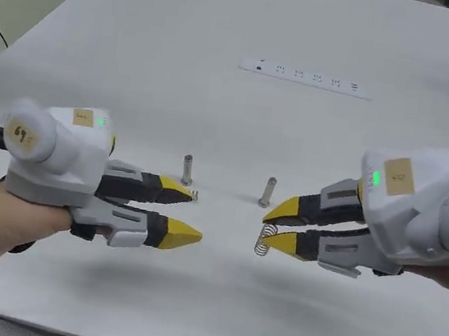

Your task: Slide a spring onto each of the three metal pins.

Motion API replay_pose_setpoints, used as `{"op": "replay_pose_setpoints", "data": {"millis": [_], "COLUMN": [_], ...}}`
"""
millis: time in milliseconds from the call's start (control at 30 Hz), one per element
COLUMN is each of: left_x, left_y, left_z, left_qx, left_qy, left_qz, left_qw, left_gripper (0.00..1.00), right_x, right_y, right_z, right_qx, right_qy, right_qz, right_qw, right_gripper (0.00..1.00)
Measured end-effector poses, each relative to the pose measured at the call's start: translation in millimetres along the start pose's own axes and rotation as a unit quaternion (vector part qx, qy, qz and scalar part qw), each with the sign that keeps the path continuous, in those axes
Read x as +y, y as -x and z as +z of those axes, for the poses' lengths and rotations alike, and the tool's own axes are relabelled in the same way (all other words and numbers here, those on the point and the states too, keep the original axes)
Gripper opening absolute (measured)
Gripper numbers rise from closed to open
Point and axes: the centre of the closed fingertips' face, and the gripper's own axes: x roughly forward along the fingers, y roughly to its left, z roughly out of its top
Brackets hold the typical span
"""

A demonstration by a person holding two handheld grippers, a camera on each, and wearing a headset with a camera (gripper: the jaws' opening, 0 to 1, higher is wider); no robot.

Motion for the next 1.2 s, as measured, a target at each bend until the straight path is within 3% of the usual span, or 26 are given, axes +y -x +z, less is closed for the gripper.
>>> {"op": "replay_pose_setpoints", "data": {"millis": [233,367,567,800,1000,1200], "left_x": [15.3,23.2,32.9,41.8,43.2,44.9], "left_y": [15.6,23.0,32.0,37.1,38.9,40.3], "left_z": [-5.1,-6.8,-11.0,-12.6,-16.4,-14.4], "left_qx": [-0.013,-0.017,-0.015,-0.028,-0.024,-0.028], "left_qy": [0.012,0.014,0.015,0.032,0.034,0.035], "left_qz": [0.035,0.055,0.074,0.095,0.101,0.105], "left_qw": [0.9992,0.9983,0.997,0.9945,0.994,0.9934], "left_gripper": [0.46,0.6,0.79,0.97,0.98,0.98], "right_x": [-3.2,-4.9,-5.6,-7.8,-10.9,-23.5], "right_y": [0.7,0.8,0.1,-1.1,-1.2,-1.0], "right_z": [-1.7,-2.7,-5.1,-6.7,-11.0,-16.8], "right_qx": [-0.002,0.0,0.004,0.008,0.012,0.014], "right_qy": [-0.006,-0.003,-0.002,0.002,0.001,-0.007], "right_qz": [-0.008,-0.012,-0.015,-0.018,-0.021,-0.031], "right_qw": [0.9999,0.9999,0.9999,0.9998,0.9997,0.9994], "right_gripper": [0.07,0.07,0.07,0.07,0.07,0.07]}}
